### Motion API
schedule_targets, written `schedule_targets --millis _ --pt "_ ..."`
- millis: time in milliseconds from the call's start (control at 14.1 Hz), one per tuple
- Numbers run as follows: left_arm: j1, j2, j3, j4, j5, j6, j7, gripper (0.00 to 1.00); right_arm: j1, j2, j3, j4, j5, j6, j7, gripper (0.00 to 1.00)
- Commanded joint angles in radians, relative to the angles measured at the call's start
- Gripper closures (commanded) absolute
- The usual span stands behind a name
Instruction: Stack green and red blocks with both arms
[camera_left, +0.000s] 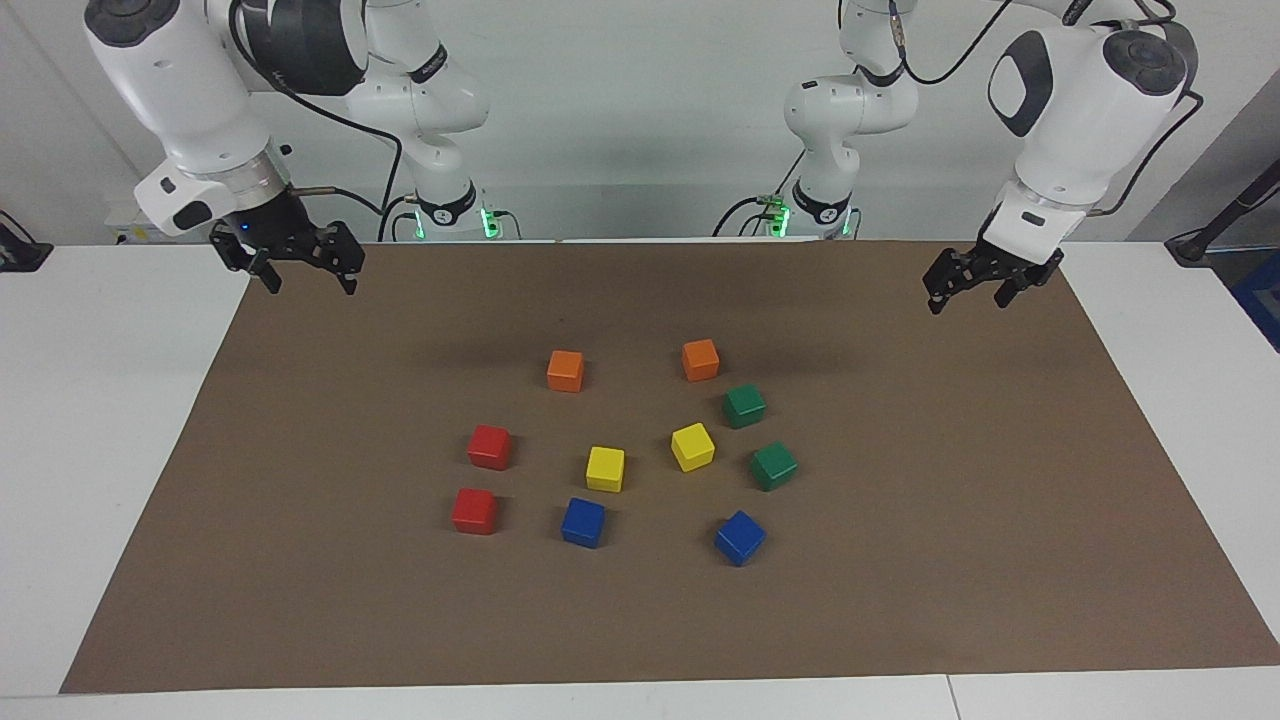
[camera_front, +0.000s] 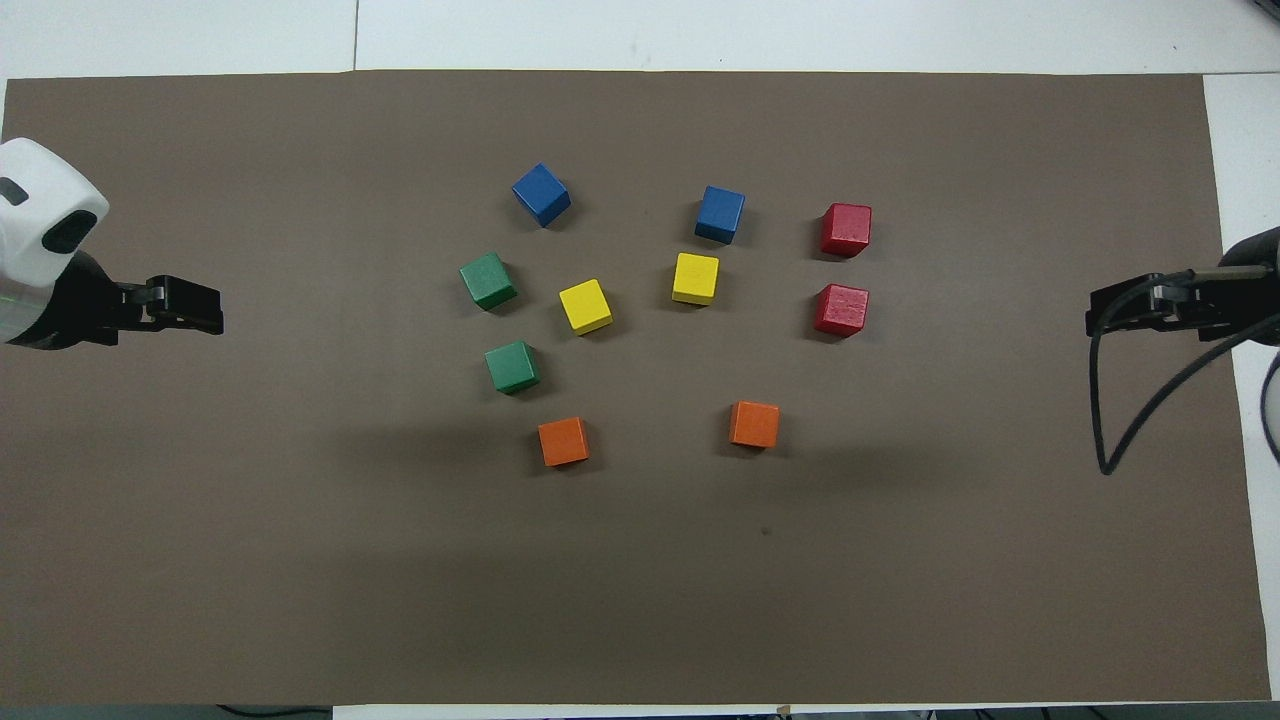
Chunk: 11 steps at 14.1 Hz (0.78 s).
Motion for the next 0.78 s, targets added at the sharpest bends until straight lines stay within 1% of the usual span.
schedule_targets --millis 0,213,284,355,426,568,639,710 --pt "-0.021 -0.043 0.000 -0.133 -0.047 0.120 -0.189 0.00 0.074 0.003 0.012 -0.093 -0.014 0.107 0.173 0.00" --pt "-0.154 0.016 0.004 -0.174 -0.052 0.232 -0.326 0.00 0.120 0.088 0.012 -0.114 -0.004 0.203 0.233 0.00" --pt "-0.177 0.051 0.004 -0.168 -0.050 0.254 -0.387 0.00 0.135 0.117 0.012 -0.123 -0.004 0.247 0.252 0.00" --pt "-0.197 0.088 0.003 -0.164 -0.050 0.299 -0.427 0.00 0.142 0.140 0.012 -0.137 -0.002 0.299 0.264 0.00" --pt "-0.240 0.124 0.004 -0.162 -0.052 0.355 -0.473 0.00 0.149 0.162 0.012 -0.157 -0.001 0.354 0.273 0.00" --pt "-0.307 0.220 0.007 -0.117 -0.038 0.390 -0.564 0.00 0.154 0.197 0.012 -0.191 0.004 0.437 0.293 0.00" --pt "-0.321 0.268 0.006 -0.078 -0.004 0.393 -0.572 0.00 0.155 0.213 0.014 -0.199 0.004 0.473 0.313 0.00" --pt "-0.334 0.298 0.006 -0.061 0.022 0.393 -0.573 0.00 0.168 0.228 0.012 -0.199 0.004 0.494 0.321 0.00"
